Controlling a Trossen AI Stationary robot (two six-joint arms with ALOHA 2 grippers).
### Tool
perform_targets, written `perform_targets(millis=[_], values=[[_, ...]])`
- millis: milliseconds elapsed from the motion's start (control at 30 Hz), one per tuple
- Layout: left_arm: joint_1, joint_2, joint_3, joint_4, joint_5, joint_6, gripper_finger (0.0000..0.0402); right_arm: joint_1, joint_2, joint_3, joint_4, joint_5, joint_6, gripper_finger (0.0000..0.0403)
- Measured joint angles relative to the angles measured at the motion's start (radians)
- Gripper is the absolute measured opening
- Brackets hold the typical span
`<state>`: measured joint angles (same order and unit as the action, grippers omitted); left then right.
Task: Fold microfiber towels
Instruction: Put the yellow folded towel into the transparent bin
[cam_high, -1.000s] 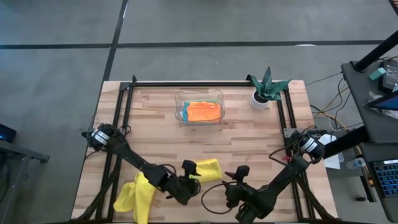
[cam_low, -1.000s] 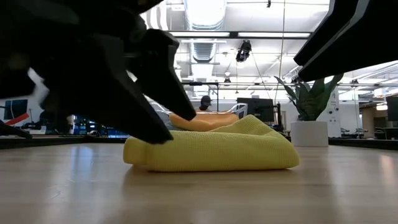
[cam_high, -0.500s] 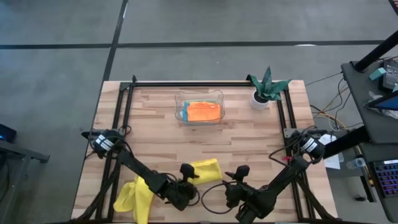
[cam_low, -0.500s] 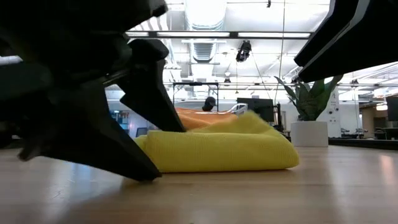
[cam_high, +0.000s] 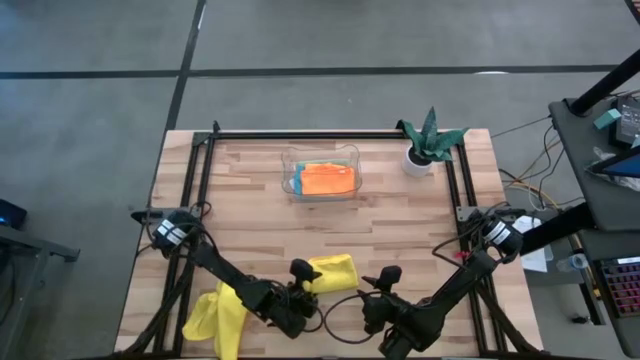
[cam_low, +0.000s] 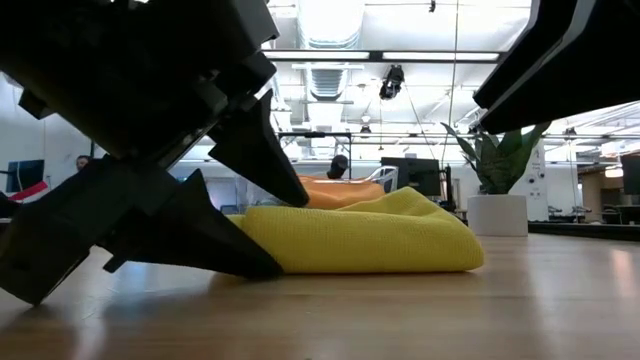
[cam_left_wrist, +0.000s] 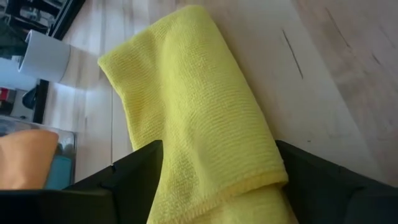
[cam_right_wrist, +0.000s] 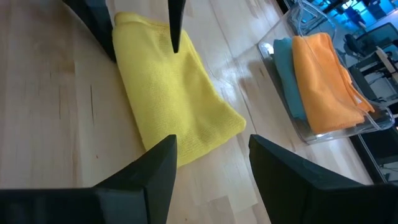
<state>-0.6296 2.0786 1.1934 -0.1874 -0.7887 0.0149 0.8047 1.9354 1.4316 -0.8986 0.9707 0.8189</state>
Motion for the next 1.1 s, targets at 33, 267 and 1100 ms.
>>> perform_targets(millis=[33, 267, 1100], values=[[0.0, 0.01, 0.0, 0.002, 0.0, 0.012, 0.0286, 0.0, 0.0, -0.001, 0.001, 0.0, 0.0, 0.0192], [0.002, 0.061, -0.003, 0.004, 0.0, 0.044, 0.0189, 0.0, 0.0, -0.006, 0.008, 0.0, 0.0, 0.0192], [0.032, -0.099, -0.015, -0.016, 0.119, 0.002, 0.0002, -0.015, 0.0, -0.101, 0.428, -0.01, -0.475, 0.0216]])
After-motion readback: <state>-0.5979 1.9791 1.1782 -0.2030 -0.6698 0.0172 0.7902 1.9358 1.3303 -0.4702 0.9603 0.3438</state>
